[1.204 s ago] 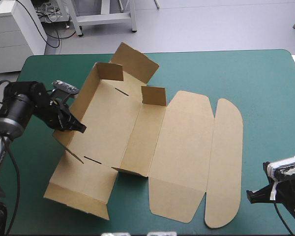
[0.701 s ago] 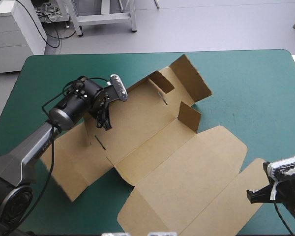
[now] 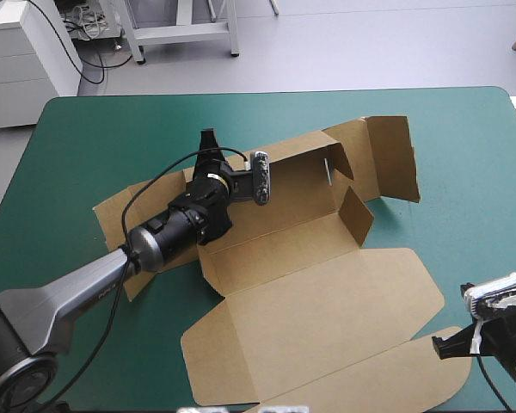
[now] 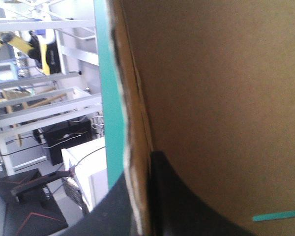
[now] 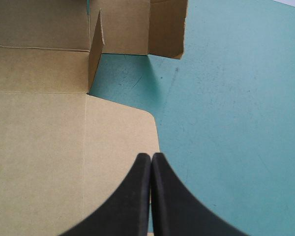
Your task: Fold the box
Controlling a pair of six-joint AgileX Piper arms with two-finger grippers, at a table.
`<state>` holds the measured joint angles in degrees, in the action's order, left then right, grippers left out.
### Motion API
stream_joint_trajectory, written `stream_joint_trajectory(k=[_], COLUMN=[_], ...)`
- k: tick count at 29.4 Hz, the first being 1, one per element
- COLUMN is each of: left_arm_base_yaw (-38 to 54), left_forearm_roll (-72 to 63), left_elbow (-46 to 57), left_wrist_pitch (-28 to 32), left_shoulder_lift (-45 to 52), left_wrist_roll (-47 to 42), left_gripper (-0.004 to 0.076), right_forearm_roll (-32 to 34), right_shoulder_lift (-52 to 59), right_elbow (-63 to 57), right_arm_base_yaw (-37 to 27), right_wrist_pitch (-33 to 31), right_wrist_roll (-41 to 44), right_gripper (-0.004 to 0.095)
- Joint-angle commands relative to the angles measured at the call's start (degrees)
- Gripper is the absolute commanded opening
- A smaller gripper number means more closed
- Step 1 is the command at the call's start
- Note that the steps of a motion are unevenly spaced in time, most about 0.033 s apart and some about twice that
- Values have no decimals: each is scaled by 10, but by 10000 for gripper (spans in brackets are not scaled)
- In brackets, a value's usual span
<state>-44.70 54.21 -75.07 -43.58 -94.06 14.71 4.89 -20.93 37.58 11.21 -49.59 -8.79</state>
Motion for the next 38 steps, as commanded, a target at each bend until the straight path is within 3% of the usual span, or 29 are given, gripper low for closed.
stream_joint_trajectory(k=[1, 12, 27, 31, 34, 36, 38], left_arm_base_yaw=[-37, -126, -130, -130, -130, -130, -130], left_forearm_roll=[113, 436, 433, 431, 430, 428, 419], left_elbow=[41, 214, 241, 241, 241, 241, 241], left_wrist_pitch=[24, 21, 18, 16, 16, 16, 16], left_shoulder_lift=[53, 140, 170, 170, 170, 170, 170], left_wrist_roll=[-85, -323, -334, -334, -332, -336, -336], left_gripper=[-8, -8, -8, -8, -8, -8, -8], right_forearm_roll=[2, 2, -8, -15, -26, -27, -28], right_shoulder_lift=[-5, -5, -5, -7, -7, -7, -7], right_elbow=[14, 14, 14, 14, 14, 14, 14], right_arm_base_yaw=[-1, -1, -1, -1, -1, -1, -1], right_wrist_pitch=[24, 18, 19, 19, 19, 20, 25], right_wrist_roll=[-6, -8, -8, 32, 33, 33, 38], right_gripper=[-21, -21, -22, -8, 88, 223, 437])
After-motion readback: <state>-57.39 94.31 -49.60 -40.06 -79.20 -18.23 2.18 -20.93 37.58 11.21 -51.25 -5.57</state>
